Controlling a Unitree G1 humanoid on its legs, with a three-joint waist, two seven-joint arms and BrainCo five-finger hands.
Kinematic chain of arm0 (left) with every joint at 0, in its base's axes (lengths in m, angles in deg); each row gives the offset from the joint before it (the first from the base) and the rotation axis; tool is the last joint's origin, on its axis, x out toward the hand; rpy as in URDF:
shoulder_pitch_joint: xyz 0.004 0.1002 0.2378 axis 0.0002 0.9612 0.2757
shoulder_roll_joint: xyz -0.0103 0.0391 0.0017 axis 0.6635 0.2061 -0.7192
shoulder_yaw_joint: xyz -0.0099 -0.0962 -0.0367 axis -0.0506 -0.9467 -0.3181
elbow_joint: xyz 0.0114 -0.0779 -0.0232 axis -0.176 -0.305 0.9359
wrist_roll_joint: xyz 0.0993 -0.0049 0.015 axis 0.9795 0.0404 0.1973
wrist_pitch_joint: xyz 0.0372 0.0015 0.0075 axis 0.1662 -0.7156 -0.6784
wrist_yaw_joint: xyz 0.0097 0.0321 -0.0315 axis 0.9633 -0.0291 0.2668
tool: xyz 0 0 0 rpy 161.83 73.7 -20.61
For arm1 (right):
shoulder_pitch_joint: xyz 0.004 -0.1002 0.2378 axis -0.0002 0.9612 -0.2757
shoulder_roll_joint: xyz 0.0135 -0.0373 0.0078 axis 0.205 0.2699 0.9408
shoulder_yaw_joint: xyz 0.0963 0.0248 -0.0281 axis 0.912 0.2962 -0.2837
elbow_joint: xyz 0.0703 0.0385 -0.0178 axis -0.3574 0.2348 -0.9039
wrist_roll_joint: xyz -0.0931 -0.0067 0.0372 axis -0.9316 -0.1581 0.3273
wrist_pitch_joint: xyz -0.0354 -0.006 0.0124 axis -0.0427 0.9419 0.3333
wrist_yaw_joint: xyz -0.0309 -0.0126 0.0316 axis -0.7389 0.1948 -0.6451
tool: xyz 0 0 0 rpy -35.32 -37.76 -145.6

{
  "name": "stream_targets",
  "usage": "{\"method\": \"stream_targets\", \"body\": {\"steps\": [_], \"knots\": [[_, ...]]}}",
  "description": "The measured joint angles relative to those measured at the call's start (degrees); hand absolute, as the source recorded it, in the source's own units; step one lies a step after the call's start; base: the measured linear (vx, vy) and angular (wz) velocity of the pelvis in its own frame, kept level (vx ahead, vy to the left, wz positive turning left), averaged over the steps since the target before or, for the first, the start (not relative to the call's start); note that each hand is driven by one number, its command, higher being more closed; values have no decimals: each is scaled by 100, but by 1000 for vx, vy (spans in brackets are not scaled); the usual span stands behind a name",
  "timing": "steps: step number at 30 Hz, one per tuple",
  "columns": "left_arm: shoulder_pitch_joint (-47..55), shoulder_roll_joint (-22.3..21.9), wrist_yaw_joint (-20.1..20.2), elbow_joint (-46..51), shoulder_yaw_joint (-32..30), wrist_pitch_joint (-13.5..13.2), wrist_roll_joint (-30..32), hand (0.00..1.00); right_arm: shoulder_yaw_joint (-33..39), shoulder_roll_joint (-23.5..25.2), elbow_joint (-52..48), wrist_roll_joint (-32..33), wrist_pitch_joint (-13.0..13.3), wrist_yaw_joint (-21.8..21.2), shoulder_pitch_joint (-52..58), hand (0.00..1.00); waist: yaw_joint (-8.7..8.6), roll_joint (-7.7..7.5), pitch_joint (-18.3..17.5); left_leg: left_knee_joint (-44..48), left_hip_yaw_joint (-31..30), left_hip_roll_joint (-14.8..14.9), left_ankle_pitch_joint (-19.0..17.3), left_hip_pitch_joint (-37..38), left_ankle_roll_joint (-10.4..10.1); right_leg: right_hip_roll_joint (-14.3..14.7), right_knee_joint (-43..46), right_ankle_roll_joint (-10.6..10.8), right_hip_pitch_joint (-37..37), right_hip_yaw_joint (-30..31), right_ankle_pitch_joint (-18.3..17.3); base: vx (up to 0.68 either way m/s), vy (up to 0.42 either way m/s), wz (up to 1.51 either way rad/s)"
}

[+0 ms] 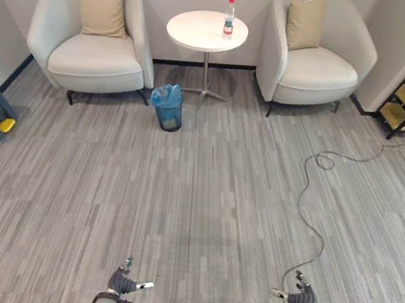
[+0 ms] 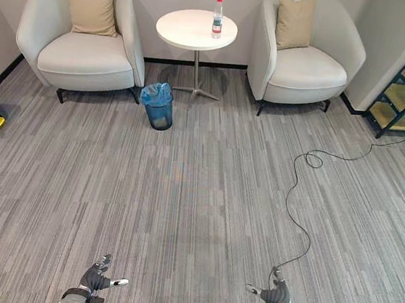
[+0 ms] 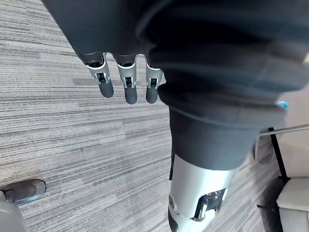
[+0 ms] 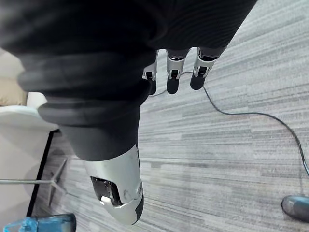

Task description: Gather rubbish on tea table into small bin, then transfer packed bag to large trash can.

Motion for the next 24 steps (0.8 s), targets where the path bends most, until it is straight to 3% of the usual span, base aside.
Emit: {"method": "stream_targets", "body": {"steps": [7,19,21,23,24], "knots": [[240,-11,12,-5,-337,5,-1,0,7,-65,7,5,-16,-49,5,0,-121,43,21,-29,-16,26,-1,0,0,20,51,0,-17,-21,0,-49,-12,2],[323,-150,-12,125,-415,25,-18,0,250,56,9,463,-50,45,-117,0,-101,48,45,7,110,9,-106,-295,34,16,92,48,-320,95,-14,-12,-2,-5],[330,-262,-12,378,-411,31,-28,0,254,65,8,509,-122,67,-258,0,-19,52,152,417,241,-3,-375,-481,86,2,356,96,-481,213,-166,93,31,-30],[325,-336,-13,630,-408,35,-82,0,294,94,-1,513,-140,169,-342,0,32,33,212,890,316,-87,-778,-630,147,-89,1069,276,-747,303,-617,112,50,-17],[316,-363,-18,719,-393,38,-117,0,292,101,-19,513,-146,190,-336,0,25,8,264,1098,300,-148,-1023,-624,181,-153,1595,466,-890,317,-829,163,51,3]]}}
